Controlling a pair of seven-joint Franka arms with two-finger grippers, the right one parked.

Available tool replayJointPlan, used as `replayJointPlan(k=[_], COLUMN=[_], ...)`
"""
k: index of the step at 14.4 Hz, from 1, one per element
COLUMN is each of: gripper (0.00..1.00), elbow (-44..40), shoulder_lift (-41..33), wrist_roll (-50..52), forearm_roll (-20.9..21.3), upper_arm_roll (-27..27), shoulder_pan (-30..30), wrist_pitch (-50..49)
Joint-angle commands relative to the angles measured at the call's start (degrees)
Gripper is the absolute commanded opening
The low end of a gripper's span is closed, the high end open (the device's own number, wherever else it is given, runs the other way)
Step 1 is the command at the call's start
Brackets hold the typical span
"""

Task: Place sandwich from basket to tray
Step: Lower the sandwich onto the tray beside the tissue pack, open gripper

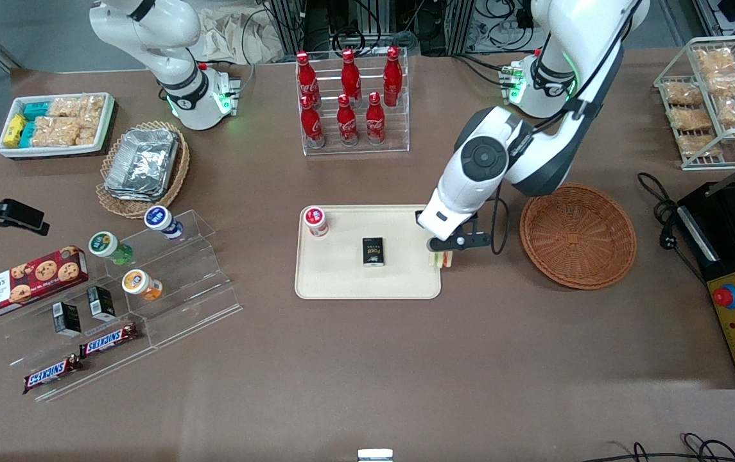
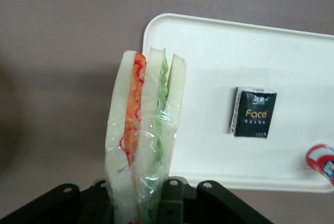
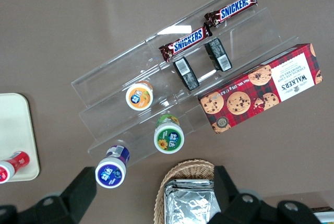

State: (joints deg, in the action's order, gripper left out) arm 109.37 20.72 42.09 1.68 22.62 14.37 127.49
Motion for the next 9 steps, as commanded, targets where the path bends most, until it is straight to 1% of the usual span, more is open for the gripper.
replayJointPlan(k=[1,4,7,9], gripper=[0.00,0.00,0.00,0.00], elbow=[-1.1,-2.8,-3.3,-3.5], shoulder_lift=[4.3,7.4,9.9,12.0], wrist_roll=[2.7,2.8,4.3,6.4], forearm_roll=[3.6,3.7,5.7,7.8], upper_arm_roll=[-0.3,-0.4,-0.4,-0.4], shoulder_pan=[1.2,1.3,2.2,2.4], wrist_pitch=[3.8,5.9,8.3,11.4])
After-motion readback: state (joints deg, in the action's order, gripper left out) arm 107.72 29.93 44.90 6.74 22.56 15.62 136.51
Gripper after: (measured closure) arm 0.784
